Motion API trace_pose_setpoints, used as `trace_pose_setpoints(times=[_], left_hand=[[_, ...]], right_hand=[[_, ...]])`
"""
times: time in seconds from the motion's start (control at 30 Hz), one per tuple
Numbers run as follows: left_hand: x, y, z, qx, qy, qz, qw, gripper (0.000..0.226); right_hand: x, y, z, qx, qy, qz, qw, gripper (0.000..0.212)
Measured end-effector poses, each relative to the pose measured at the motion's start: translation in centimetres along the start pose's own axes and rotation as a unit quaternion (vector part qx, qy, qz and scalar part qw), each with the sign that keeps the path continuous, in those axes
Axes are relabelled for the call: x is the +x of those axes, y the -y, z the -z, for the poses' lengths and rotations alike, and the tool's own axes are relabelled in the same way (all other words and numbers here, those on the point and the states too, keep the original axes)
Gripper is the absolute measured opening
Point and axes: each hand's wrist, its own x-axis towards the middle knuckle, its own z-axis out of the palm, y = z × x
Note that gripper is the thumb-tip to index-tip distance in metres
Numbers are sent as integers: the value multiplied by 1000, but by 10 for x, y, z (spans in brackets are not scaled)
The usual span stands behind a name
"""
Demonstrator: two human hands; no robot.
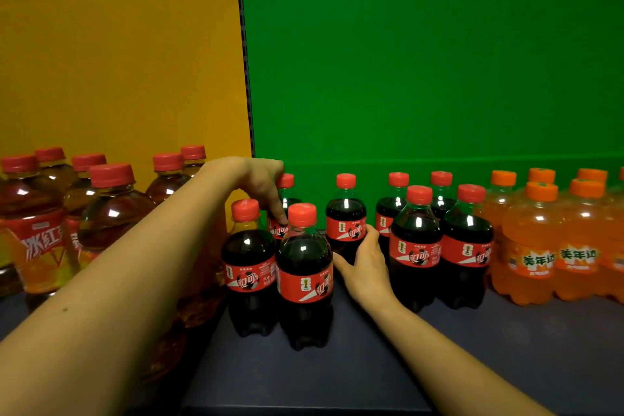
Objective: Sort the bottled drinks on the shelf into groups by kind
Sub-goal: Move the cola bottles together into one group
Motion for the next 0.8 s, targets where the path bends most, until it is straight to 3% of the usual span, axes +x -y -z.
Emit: trace_pose_setpoints(times=[0.27,0.63,0.8], left_hand=[[14,-8,-4,25,-10,-38,999,38],[17,-22,-8,111,-25,-60,992,44],[4,-25,-6,2,15,-7,1000,61]], right_hand=[[-3,1,-2,-39,-16,14,999,76],[-6,5,-3,-55,-37,25,997,80],[-6,7,1,-50,-25,11,998,82]])
